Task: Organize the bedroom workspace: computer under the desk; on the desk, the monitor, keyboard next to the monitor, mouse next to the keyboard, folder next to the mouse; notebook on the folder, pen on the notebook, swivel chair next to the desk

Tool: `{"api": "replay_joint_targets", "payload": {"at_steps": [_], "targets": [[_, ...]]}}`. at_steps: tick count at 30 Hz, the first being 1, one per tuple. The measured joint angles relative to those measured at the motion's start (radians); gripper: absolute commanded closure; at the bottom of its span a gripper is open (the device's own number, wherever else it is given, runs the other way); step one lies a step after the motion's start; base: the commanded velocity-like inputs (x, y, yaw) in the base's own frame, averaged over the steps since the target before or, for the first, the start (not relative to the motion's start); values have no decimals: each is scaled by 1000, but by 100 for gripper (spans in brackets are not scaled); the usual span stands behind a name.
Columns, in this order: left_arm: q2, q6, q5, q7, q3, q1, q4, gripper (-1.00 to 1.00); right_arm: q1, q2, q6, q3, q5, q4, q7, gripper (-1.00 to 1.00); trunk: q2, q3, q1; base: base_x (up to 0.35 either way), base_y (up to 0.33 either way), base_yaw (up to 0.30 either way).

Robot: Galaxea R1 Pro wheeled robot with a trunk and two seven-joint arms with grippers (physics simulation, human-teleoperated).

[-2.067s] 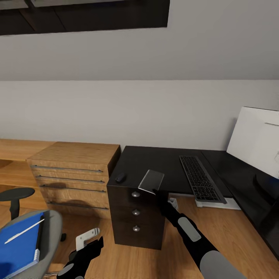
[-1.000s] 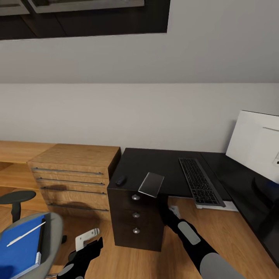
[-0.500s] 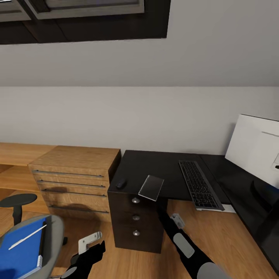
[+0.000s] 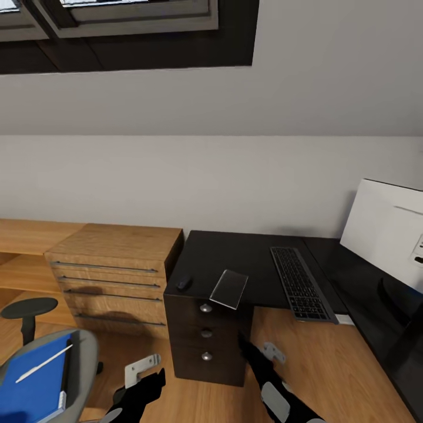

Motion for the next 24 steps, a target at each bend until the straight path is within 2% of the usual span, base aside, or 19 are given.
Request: {"api": "replay_joint_targets", "payload": {"at_steps": [2, 3, 6, 12, 18, 22, 24], "targets": [[0, 0, -1, 1, -8, 0, 1, -100, 1, 0, -36, 1, 47, 33, 0, -100, 14, 6, -8, 0, 0, 0], [0, 0, -2, 1, -13, 0, 2, -100, 1, 0, -74, 2, 94, 65, -1, -100, 21, 9, -12, 0, 0, 0], [0, 0, -3, 2, -17, -1, 2, -100, 2, 0, -132, 2, 164, 115, -3, -100, 42, 19, -23, 0, 0, 0], [0, 1, -3, 4, -20, -1, 2, -100, 2, -6, -228, 1, 258, 202, -4, -100, 84, 38, -46, 0, 0, 0], [1, 1, 1, 4, -16, 0, 10, -100, 2, -10, -270, 0, 278, 266, -9, -100, 126, 57, -69, -25, 0, 0], [1, -1, 2, 3, -17, -1, 76, -100, 3, -19, -278, 0, 283, 304, -10, -100, 154, 69, -84, -210, 0, 0], [1, -26, 4, 2, -18, 0, 135, -100, 26, -40, -280, 0, 291, 320, -5, -100, 168, 75, -91, -311, 0, 0]]}}
